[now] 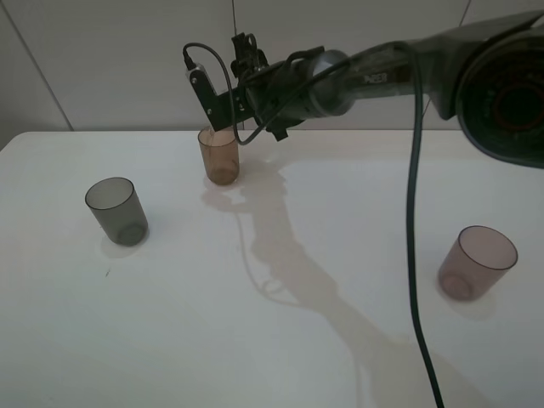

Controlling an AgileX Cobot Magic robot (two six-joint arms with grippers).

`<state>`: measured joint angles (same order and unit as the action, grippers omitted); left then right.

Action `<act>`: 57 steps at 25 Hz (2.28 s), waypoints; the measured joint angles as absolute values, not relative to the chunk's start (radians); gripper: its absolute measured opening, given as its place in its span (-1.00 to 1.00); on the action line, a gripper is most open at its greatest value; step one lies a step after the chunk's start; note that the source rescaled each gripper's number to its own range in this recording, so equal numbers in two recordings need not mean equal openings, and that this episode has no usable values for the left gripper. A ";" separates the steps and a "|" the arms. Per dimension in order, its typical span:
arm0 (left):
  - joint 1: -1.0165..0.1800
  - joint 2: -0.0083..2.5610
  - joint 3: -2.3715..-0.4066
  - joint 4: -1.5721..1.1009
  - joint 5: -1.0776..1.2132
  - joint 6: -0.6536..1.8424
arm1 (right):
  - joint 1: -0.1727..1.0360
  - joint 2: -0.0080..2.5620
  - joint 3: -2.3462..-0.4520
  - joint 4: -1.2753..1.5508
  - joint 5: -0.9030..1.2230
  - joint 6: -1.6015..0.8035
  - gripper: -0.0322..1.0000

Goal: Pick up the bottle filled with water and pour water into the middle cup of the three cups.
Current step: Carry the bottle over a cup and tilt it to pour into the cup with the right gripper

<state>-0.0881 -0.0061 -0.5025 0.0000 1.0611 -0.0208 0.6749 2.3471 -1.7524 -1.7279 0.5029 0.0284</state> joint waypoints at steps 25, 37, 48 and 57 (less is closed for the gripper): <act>-0.088 -0.006 -0.503 0.000 1.061 -0.021 | 0.665 2.367 -1.764 -1.732 0.549 -0.085 -0.94; -0.088 -0.006 -0.503 0.000 1.061 -0.021 | 0.663 2.367 -1.780 -1.732 0.550 -0.092 -0.94; -0.088 -0.006 -0.503 0.000 1.061 -0.021 | 0.689 2.367 -1.791 -1.732 0.532 -0.093 -0.94; -0.088 -0.006 -0.503 0.000 1.061 -0.021 | 0.689 2.367 -1.791 -1.732 0.547 -0.122 -0.94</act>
<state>-0.0881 -0.0061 -0.5025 0.0000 1.0611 -0.0208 0.6895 2.3672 -1.7906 -1.7317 0.5471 -0.1222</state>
